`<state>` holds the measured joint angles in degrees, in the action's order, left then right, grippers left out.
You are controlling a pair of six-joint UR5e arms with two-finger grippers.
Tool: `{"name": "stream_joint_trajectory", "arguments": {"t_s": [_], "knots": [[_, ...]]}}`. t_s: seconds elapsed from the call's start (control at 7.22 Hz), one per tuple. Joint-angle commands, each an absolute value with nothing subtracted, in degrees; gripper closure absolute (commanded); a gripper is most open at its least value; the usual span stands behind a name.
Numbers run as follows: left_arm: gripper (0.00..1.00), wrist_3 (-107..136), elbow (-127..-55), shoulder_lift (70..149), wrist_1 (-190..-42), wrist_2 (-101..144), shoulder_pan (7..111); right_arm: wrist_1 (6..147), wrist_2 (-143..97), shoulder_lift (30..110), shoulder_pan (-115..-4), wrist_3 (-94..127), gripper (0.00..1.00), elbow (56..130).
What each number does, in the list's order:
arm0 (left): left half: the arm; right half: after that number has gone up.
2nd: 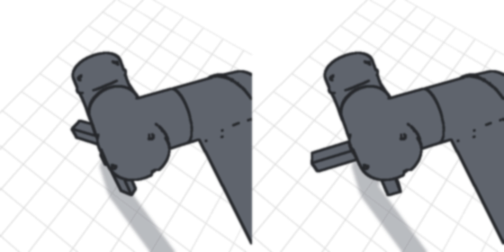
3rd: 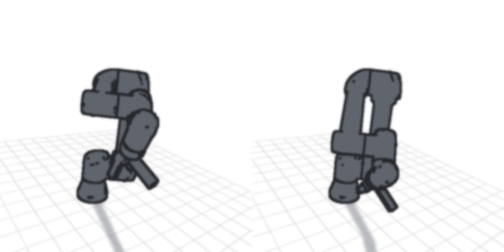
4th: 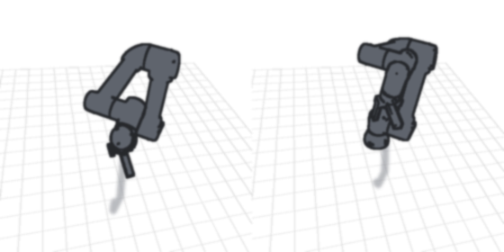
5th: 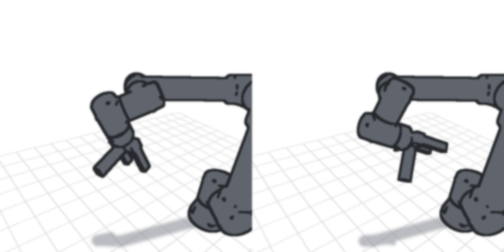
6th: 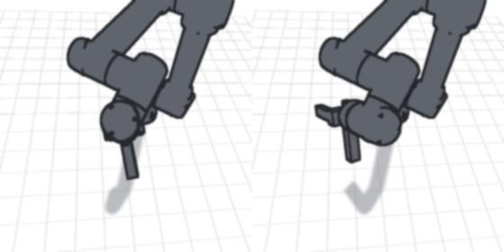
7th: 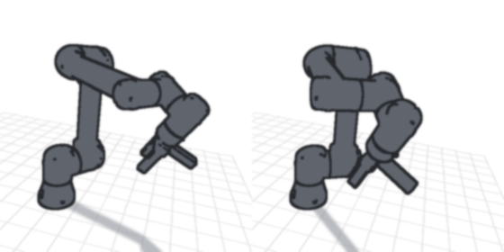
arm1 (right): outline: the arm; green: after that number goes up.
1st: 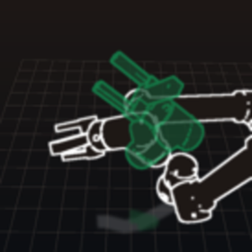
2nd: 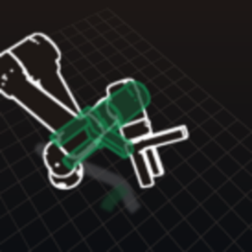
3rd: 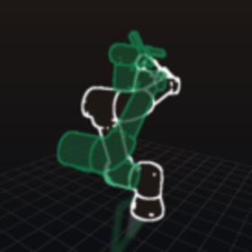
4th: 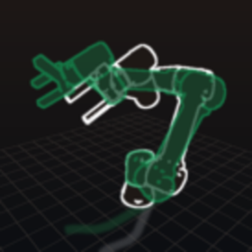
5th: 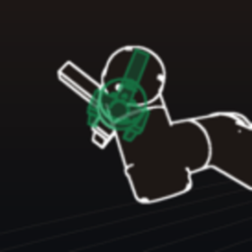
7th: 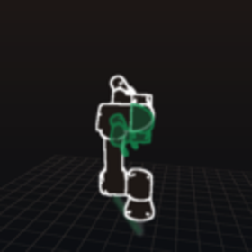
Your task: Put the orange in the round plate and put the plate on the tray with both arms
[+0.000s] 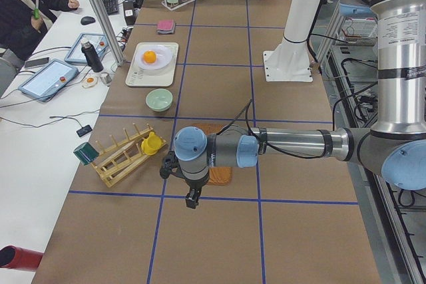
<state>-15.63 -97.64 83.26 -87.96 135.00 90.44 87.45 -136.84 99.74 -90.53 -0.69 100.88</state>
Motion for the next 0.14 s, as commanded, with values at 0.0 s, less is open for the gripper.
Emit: {"name": "stream_joint_trajectory", "arguments": {"t_s": [0.0], "knots": [[0.01,-15.56,-97.73,83.23,-87.98,135.0,90.61,87.45,-136.85,99.84,-90.53,-0.88,0.0,100.9]]}}
